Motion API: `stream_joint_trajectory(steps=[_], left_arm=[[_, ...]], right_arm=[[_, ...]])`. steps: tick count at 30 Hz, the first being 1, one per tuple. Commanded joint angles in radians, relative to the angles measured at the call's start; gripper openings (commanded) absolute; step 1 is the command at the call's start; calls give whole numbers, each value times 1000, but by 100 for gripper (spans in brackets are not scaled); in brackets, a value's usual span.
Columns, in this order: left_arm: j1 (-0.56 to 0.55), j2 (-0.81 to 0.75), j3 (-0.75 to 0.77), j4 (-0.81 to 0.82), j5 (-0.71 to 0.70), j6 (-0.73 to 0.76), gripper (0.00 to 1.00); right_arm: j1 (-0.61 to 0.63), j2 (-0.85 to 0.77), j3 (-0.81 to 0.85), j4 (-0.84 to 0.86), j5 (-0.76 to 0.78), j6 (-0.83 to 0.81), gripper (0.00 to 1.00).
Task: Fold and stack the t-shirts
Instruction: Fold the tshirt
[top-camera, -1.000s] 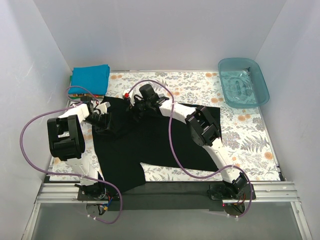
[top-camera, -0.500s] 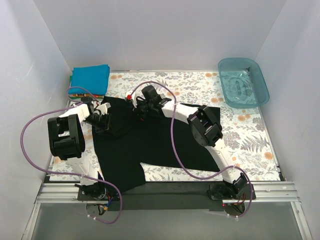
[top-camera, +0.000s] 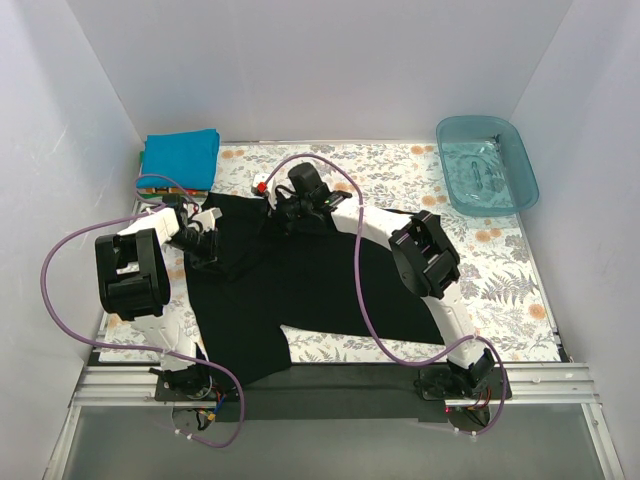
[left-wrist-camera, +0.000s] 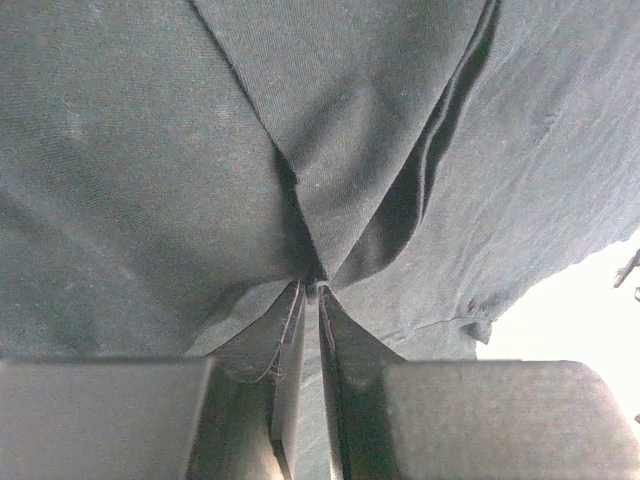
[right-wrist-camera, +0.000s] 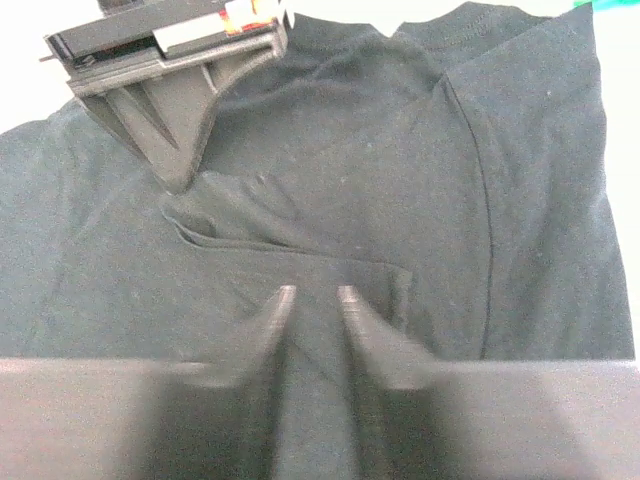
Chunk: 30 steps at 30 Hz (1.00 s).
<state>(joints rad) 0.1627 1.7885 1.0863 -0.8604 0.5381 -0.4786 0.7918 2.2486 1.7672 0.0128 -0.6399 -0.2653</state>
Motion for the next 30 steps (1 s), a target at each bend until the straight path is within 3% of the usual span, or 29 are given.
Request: stream_joint_trajectory(steps=[1,7,16,19,25,30], left_arm=[[6,-66,-6,-2,-1,15,10],[6,-55,-12,1,5,14,9],[6,-54,-9,0,6,17,9],[6,-52,-12,3,3,18,9],[8,-52,14,-8,5,15,7],[14,-83,70,-74,16,17,2]], right_arm=[[-6,2,37,1,32,1,47],[-8,104,145,7,46,55,61],[-8,210,218,39,54,87,54],[-6,215,206,42,39,90,46],[-8,158,147,42,8,78,2],[-16,77,101,45,-21,78,1]])
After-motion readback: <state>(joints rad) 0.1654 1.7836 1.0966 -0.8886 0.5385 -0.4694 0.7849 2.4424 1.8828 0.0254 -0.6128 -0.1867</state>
